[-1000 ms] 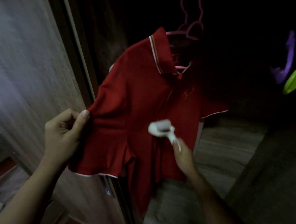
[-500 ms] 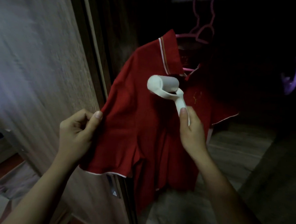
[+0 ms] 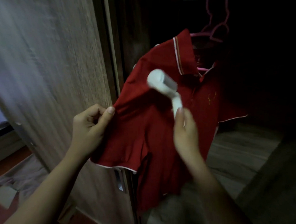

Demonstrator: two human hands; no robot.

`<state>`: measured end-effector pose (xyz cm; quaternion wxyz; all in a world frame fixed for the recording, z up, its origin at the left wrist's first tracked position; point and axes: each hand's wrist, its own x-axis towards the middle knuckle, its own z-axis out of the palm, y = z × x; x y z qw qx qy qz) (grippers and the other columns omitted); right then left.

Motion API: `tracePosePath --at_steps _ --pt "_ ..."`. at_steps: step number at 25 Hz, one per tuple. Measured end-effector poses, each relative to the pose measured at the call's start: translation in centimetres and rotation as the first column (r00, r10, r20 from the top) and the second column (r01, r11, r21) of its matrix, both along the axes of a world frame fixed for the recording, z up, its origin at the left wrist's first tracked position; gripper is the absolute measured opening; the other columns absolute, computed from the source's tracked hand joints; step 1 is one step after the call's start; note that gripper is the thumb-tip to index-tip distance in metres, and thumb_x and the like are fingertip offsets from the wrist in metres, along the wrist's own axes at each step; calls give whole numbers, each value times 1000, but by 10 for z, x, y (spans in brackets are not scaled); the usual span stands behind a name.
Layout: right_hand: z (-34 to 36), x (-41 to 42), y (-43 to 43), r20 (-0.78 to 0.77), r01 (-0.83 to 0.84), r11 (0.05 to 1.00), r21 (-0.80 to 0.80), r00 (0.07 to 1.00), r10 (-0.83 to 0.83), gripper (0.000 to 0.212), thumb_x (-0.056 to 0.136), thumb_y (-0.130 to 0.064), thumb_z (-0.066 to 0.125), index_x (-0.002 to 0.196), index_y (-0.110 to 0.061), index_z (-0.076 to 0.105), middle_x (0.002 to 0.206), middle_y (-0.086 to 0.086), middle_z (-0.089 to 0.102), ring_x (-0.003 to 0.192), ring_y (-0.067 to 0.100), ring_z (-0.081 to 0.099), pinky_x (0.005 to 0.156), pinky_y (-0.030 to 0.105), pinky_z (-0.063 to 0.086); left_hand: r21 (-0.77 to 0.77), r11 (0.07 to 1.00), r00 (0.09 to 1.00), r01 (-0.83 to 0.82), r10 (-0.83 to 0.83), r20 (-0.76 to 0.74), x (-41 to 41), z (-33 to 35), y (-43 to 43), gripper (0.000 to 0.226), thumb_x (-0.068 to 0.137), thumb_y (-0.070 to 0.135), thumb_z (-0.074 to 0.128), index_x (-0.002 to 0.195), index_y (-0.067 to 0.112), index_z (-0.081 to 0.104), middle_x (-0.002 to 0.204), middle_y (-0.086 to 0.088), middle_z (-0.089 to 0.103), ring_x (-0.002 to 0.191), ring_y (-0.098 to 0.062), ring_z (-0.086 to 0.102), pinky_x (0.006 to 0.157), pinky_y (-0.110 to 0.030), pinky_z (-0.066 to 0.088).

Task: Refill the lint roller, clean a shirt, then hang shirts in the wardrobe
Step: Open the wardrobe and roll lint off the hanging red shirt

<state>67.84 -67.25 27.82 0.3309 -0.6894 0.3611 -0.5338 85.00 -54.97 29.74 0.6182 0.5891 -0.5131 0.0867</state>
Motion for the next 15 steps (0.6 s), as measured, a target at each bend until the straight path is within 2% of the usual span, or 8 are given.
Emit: tracePosePath --at_steps 3,5,7,9,10,11,13,15 --pt "11 -1 -30 9 35 997 -61 999 -35 24 100 -28 33 83 -19 48 58 -8 43 52 -4 46 47 16 30 3 1000 1000 -9 9 -24 0 0 0 42 84 36 54 59 3 50 56 -32 48 52 -5 38 47 -17 31" --pt "-44 4 3 -20 21 997 -68 1000 -22 24 97 -36 33 77 -26 43 54 -7 47 49 -5 46 45 16 28 -3 1000 1000 -7 7 -24 1 0 -1 37 85 36 55 58 12 47 56 -31 48 51 -5 38 47 -17 32" --pt "-114 5 47 -29 30 999 -16 999 -31 34 94 -52 29 80 -28 48 66 -10 60 52 -2 49 47 20 34 -9 1000 1000 -1 1 -22 2 -1 -2 34 85 35 55 57 17 48 55 -29 49 51 -5 39 46 -18 32" --pt "-166 4 75 -60 9 1000 19 998 -8 43 93 -59 27 101 -26 55 89 -4 69 78 3 58 69 14 44 -6 1000 1000 -7 7 -4 4 -2 -1 33 86 35 55 57 19 49 55 -26 49 50 -6 40 46 -20 34" --pt "-174 2 77 -49 -9 1000 18 999 10 45 93 -58 28 111 -26 54 103 -1 68 92 5 59 80 10 42 -5 1000 1000 -6 6 0 5 -2 -1 33 86 36 55 57 20 50 54 -20 49 50 -5 41 46 -21 34" --pt "-168 0 68 -20 0 1000 -4 1000 0 46 93 -59 27 113 -26 53 105 -1 67 94 7 60 81 11 42 -4 1000 1000 -6 6 1 5 -1 -1 33 86 37 54 58 19 50 54 -15 49 50 -4 41 47 -20 34" --pt "-139 -5 28 -54 105 993 -61 993 -108 47 93 -58 25 99 -22 54 73 4 64 67 17 62 57 29 42 6 1000 1000 -30 30 8 4 -2 -2 34 86 38 54 58 18 49 64 -15 50 51 -3 40 48 -17 34" --pt "-96 -10 -18 -73 115 991 -69 990 -120 40 93 -45 29 95 -14 55 58 8 57 52 27 55 47 33 32 7 999 999 -49 49 9 3 -2 -2 37 86 38 54 59 12 49 67 -14 51 52 -3 41 48 -17 34"
